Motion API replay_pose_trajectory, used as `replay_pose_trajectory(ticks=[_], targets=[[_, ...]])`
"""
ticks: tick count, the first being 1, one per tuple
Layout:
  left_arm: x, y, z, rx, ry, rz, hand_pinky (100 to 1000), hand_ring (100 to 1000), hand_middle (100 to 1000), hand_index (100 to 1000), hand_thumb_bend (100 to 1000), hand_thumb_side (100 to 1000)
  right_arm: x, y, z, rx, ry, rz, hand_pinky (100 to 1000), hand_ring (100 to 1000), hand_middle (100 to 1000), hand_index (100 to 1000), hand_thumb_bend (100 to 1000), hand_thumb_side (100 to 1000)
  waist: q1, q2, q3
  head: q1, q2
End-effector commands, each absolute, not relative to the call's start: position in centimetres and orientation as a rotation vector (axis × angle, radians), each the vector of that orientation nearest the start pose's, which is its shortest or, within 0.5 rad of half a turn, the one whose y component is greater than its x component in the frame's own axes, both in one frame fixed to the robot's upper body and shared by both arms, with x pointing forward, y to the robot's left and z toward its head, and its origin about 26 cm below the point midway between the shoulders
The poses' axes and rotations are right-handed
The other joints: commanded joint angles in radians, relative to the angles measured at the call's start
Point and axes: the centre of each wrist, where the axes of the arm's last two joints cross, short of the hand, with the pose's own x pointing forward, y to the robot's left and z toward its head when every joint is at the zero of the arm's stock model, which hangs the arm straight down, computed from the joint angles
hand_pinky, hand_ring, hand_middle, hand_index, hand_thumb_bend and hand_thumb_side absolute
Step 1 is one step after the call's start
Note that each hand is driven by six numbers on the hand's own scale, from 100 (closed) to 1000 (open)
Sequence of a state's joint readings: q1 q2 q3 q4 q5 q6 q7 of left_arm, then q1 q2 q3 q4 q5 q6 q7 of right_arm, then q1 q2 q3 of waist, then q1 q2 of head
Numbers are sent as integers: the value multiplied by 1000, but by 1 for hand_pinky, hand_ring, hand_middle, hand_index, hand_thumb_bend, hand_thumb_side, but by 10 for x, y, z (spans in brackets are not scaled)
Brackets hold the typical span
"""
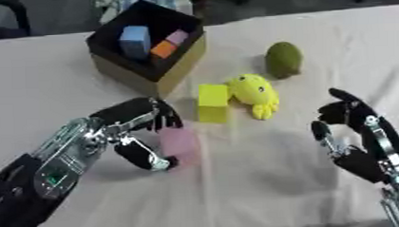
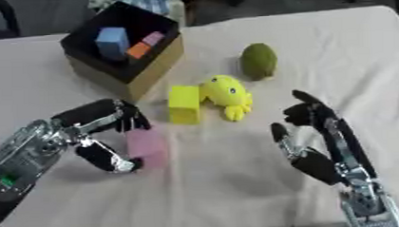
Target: Pick up objects on the table and place them in the box.
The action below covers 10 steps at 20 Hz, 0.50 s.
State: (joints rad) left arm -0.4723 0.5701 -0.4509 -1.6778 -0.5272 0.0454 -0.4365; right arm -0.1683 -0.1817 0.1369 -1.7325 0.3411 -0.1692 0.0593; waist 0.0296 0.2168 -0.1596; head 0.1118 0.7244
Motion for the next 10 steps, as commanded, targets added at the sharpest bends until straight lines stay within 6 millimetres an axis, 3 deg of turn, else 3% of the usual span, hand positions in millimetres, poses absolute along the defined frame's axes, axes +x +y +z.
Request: replay_pose_trajectory(ticks=[1, 6, 10], targets=[[343, 230, 158, 475, -1552, -1584, 527, 524, 498, 603, 383, 180, 310, -226, 87, -242, -2040, 641, 713, 681, 658, 927, 303, 536, 1, -12, 1, -6, -16], [338, 245, 184, 517, -1591, -1524, 516, 524, 498, 603, 390, 189, 310, -227, 86, -245, -2038, 637, 713, 681, 657, 926, 304, 536, 2, -11, 3, -11, -17], [338, 260, 217, 641, -1664, -1420, 516, 527, 501, 609, 405, 199, 310, -227, 86, -248, -2035, 635, 713, 681, 657, 926, 303, 536, 2, -12, 8, -15, -15]])
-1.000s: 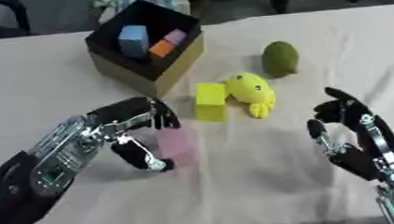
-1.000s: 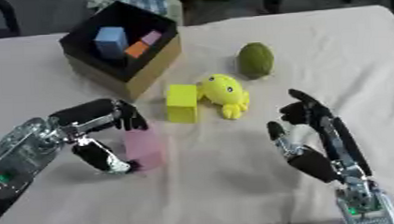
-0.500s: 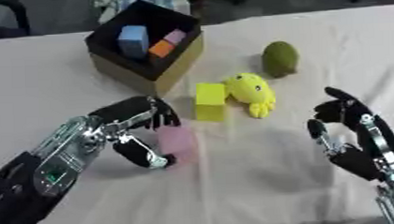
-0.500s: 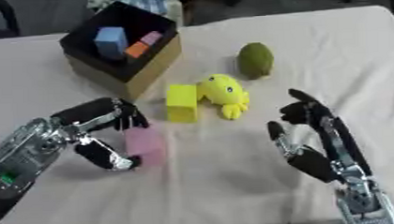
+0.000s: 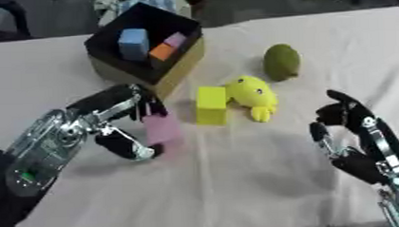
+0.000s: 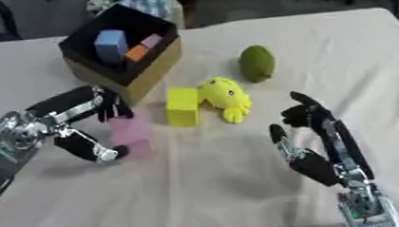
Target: Pick up objects on the table and place them in the box.
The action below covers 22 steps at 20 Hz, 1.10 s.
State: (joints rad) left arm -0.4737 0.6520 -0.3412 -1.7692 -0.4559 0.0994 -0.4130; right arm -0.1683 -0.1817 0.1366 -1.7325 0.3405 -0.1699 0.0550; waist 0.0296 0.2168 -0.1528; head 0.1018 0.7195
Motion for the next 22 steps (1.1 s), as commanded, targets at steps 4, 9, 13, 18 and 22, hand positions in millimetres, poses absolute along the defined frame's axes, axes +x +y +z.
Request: replay_pose_trajectory(ticks=[4, 9, 13, 18, 22], targets=[[356, 279, 243, 802, -1699, -1239, 490, 530, 506, 615, 418, 208, 309, -228, 84, -249, -2029, 635, 713, 682, 657, 925, 304, 537, 0, -16, 4, -8, -8], [403, 297, 259, 973, -1683, -979, 475, 554, 533, 640, 442, 214, 308, -228, 82, -244, -2022, 635, 713, 682, 657, 926, 303, 537, -1, -21, 5, -10, -4], [442, 302, 253, 1024, -1640, -817, 458, 559, 540, 642, 450, 213, 308, -227, 80, -234, -2019, 638, 714, 681, 657, 925, 302, 539, -3, -24, -4, -8, 0], [474, 300, 237, 1049, -1587, -696, 467, 578, 560, 659, 469, 224, 307, -225, 80, -222, -2019, 641, 714, 682, 657, 925, 300, 541, -3, -21, -19, -2, 0], [490, 300, 218, 1060, -1543, -619, 492, 622, 605, 705, 499, 260, 307, -224, 80, -208, -2022, 648, 714, 682, 657, 925, 301, 540, -1, -19, -36, 5, -3]])
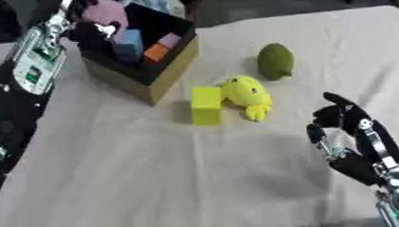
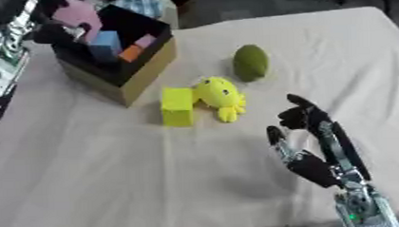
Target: Pick up objects on the table and place them in the box.
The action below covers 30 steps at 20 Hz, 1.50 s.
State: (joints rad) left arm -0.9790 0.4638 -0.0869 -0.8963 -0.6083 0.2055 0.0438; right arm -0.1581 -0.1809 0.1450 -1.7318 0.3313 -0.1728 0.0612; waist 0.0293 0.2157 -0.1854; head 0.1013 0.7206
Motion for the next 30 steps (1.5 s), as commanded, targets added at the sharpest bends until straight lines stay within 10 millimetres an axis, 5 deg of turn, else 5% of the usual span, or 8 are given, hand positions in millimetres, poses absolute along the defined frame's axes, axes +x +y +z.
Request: replay_pose_trajectory(ticks=[1, 3, 5, 8, 10, 13, 19, 30], targets=[[492, 299, 215, 1066, -1544, -599, 500, 638, 625, 733, 568, 327, 307, -223, 80, -206, -2022, 650, 714, 682, 657, 925, 302, 540, -1, -17, -8, 8, -5], [495, 296, 211, 1078, -1559, -572, 517, 672, 678, 786, 788, 490, 307, -223, 80, -202, -2024, 652, 714, 681, 657, 925, 302, 540, 0, -16, -16, 12, -6], [496, 295, 211, 1083, -1590, -568, 546, 705, 731, 821, 918, 560, 308, -222, 80, -201, -2024, 651, 714, 682, 657, 925, 303, 541, 1, -15, -21, 13, -7], [493, 295, 216, 1085, -1628, -602, 592, 748, 792, 849, 997, 596, 308, -223, 80, -205, -2024, 648, 714, 682, 657, 925, 302, 542, 3, -14, -21, 12, -7], [488, 298, 224, 1080, -1663, -605, 574, 747, 792, 841, 992, 583, 308, -223, 81, -207, -2026, 645, 714, 682, 657, 925, 303, 542, 5, -13, -18, 9, -8], [474, 303, 239, 1049, -1758, -548, 504, 700, 723, 786, 855, 519, 309, -224, 82, -215, -2030, 639, 714, 681, 657, 924, 304, 538, 6, -12, -10, 3, -9], [421, 315, 257, 865, -1977, -443, 460, 671, 674, 747, 774, 497, 312, -227, 89, -239, -2047, 648, 715, 682, 658, 925, 295, 560, 5, -9, 16, -8, -11], [339, 309, 217, 578, -2071, -377, 436, 668, 663, 728, 719, 479, 333, -234, 143, -283, -2149, 817, 719, 688, 674, 927, 322, 507, -10, -6, 54, -32, -14]])
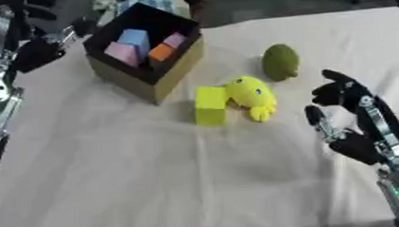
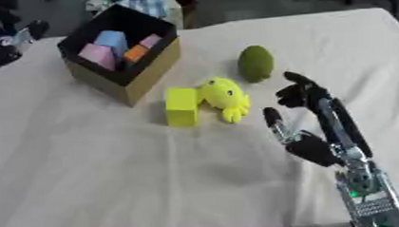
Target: Pick up objects on the table and place them in the box.
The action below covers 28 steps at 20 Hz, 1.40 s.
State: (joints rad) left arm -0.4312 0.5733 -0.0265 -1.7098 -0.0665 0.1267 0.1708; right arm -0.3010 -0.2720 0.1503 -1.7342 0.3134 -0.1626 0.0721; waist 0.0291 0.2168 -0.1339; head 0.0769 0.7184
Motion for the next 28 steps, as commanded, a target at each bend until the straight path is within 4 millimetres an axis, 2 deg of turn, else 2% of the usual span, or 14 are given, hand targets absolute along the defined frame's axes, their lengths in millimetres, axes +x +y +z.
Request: replay_pose_trajectory(ticks=[1, 5, 8, 13, 15, 17, 21, 28], targets=[[335, 308, 212, 559, -2067, -373, 435, 668, 663, 727, 719, 478, 336, -235, 151, -285, -2155, 857, 720, 690, 678, 927, 325, 506, -12, -8, 5, -10, -12], [323, 302, 199, 483, -2068, -370, 434, 671, 667, 727, 710, 475, 349, -237, 180, -281, -2151, 1042, 725, 701, 699, 931, 336, 503, -20, -9, 16, -20, -17], [317, 293, 192, 403, -2082, -372, 435, 674, 670, 726, 706, 473, 359, -235, 198, -271, -2121, 1201, 742, 740, 748, 938, 343, 498, -25, -10, 26, -34, -19], [312, 281, 184, 312, -2096, -344, 434, 674, 668, 722, 698, 467, 382, -220, 214, -209, -2015, 1449, 757, 778, 789, 947, 365, 478, -31, -10, 45, -49, -25], [311, 278, 181, 287, -2096, -327, 433, 673, 667, 721, 696, 467, 393, -211, 213, -180, -1956, 1530, 766, 794, 805, 953, 380, 465, -32, -9, 52, -58, -29], [310, 276, 178, 270, -2095, -316, 433, 673, 666, 720, 696, 466, 404, -202, 209, -152, -1894, 1596, 775, 807, 817, 955, 419, 410, -33, -9, 60, -65, -32], [309, 272, 176, 248, -2096, -314, 437, 676, 670, 722, 696, 471, 428, -181, 192, -118, -1746, 1725, 795, 836, 842, 963, 427, 329, -30, -7, 72, -79, -37], [309, 268, 174, 219, -2093, -333, 440, 679, 673, 724, 698, 474, 455, -164, 176, -217, -1634, 1832, 833, 876, 869, 967, 454, 351, -27, -6, 92, -99, -39]])
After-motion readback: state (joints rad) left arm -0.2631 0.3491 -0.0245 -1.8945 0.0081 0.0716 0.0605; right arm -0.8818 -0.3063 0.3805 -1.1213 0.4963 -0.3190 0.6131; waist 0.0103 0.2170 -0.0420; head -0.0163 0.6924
